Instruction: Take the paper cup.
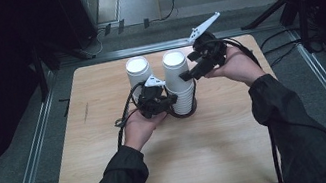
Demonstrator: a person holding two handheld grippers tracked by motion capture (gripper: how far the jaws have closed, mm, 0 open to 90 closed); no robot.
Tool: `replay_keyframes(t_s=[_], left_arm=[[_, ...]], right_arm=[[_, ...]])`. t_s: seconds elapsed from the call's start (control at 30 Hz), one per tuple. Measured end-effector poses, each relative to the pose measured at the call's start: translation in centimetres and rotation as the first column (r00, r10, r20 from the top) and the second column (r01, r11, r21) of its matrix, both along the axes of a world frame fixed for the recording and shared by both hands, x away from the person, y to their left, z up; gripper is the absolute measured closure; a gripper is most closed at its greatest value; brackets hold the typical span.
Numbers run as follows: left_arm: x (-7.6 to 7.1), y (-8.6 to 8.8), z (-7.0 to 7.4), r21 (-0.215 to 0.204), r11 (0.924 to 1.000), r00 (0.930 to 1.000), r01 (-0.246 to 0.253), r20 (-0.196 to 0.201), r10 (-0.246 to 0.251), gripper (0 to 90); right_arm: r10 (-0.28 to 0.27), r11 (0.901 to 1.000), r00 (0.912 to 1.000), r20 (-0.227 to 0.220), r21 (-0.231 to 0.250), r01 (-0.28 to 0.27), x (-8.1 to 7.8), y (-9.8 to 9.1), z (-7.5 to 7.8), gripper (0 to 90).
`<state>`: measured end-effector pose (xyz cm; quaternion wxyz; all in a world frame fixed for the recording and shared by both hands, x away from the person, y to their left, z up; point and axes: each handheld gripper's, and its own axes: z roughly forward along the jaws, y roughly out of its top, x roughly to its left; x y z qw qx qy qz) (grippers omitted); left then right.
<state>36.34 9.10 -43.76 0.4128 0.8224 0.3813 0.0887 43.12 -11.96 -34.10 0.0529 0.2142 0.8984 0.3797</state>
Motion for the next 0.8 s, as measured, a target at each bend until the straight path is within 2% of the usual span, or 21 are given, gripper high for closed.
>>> replay_keyframes(t_s=[0.1, 0.27, 0.43, 0.57, 0.63, 0.77, 0.8], left_arm=[[0.0, 0.0, 0.0, 0.005, 1.0000, 1.0000, -0.001, 0.008, 0.001, 88.7], [0.0, -0.2, -0.1, 0.005, 1.0000, 1.0000, 0.001, 0.005, -0.001, 89.1], [0.0, -0.2, -0.1, 0.001, 1.0000, 1.0000, 0.002, 0.005, -0.002, 89.1], [0.0, -0.2, -0.1, -0.001, 1.0000, 1.0000, 0.004, 0.005, -0.004, 89.1], [0.0, -0.2, -0.2, -0.003, 1.0000, 0.9999, 0.005, 0.009, -0.005, 89.2], [0.0, -0.1, -0.2, -0.009, 0.9999, 1.0000, 0.005, 0.008, -0.005, 89.1], [0.0, -0.1, -0.2, -0.012, 0.9999, 1.0000, 0.007, 0.006, -0.007, 88.6]], right_arm=[[0.008, 0.9999, 1.0000, -0.002, -0.007, -0.008, 0.3, 0.7, 0.4, 15.7], [0.030, 0.9983, 0.9994, -0.019, -0.049, -0.031, 1.2, 3.0, 1.1, 13.0], [0.024, 0.9969, 0.9997, -0.007, -0.074, -0.024, 1.4, 4.3, 1.3, 13.0], [0.011, 0.9943, 0.9999, -0.005, -0.106, -0.012, 1.6, 5.1, 1.6, 16.8], [-0.002, 0.9914, 1.0000, 0.006, -0.131, 0.002, 1.7, 5.2, 1.6, 23.5], [0.011, 0.9899, 0.9995, 0.031, -0.142, -0.007, 1.6, 5.3, 1.7, 24.8], [0.007, 0.9891, 0.9997, 0.025, -0.147, -0.004, 1.6, 5.3, 1.8, 24.9]])
